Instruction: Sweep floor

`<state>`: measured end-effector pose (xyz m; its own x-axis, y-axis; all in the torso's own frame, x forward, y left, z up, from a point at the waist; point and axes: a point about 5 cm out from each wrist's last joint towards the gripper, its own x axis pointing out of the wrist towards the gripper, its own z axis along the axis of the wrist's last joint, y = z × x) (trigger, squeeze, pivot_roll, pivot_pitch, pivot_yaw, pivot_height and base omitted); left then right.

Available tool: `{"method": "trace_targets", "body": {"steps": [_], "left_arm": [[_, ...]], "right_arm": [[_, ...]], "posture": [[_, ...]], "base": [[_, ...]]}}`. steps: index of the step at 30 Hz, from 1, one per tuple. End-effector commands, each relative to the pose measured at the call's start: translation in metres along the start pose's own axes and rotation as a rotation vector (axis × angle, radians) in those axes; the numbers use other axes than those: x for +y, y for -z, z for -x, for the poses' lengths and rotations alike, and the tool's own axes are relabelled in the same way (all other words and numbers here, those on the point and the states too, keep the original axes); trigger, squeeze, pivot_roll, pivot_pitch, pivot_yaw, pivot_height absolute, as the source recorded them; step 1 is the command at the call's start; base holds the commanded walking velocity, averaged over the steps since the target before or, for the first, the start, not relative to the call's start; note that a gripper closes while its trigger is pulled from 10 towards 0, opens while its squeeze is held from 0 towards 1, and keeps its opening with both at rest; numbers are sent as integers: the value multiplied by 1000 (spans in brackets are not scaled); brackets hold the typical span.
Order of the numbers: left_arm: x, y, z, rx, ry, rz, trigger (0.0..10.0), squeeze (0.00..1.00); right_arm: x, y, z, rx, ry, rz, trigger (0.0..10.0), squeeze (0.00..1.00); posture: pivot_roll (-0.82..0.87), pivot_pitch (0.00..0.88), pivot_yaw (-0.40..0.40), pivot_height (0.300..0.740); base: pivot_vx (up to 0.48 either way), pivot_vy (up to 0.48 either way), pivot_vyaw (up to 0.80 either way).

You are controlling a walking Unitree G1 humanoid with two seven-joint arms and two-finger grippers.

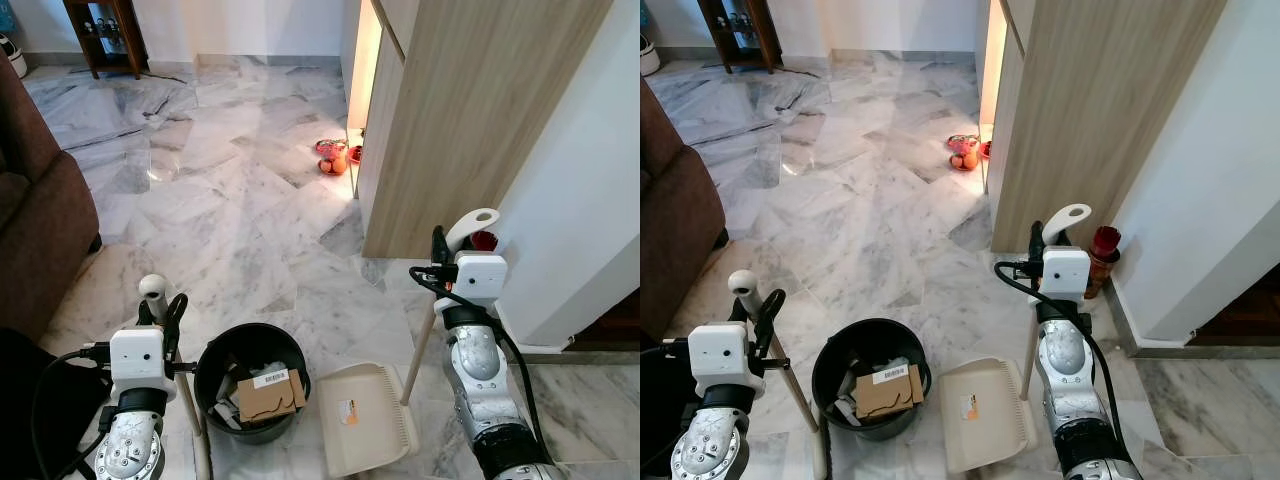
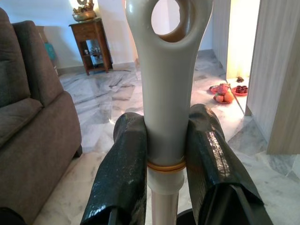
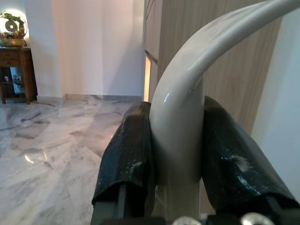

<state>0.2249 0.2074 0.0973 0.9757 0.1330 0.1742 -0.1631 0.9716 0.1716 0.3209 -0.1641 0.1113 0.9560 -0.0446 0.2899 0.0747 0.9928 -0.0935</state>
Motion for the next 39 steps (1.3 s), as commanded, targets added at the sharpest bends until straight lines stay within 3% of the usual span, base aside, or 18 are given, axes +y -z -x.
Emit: {"method": "trace_targets", "body": {"steps": [1, 39], "left_arm": [[-2, -4, -2, -31, 15, -2, 10000, 0], [-2, -5, -3, -30, -6, -4, 10000, 0]], "right_arm": [[-4, -5, -4, -30, 19, -6, 10000, 0], [0, -3, -5, -15, 10, -18, 10000, 0]], "posture": [[57, 51, -23, 740], [64, 93, -26, 740]], "base": [[0, 0, 0], [-256, 0, 0]]}}
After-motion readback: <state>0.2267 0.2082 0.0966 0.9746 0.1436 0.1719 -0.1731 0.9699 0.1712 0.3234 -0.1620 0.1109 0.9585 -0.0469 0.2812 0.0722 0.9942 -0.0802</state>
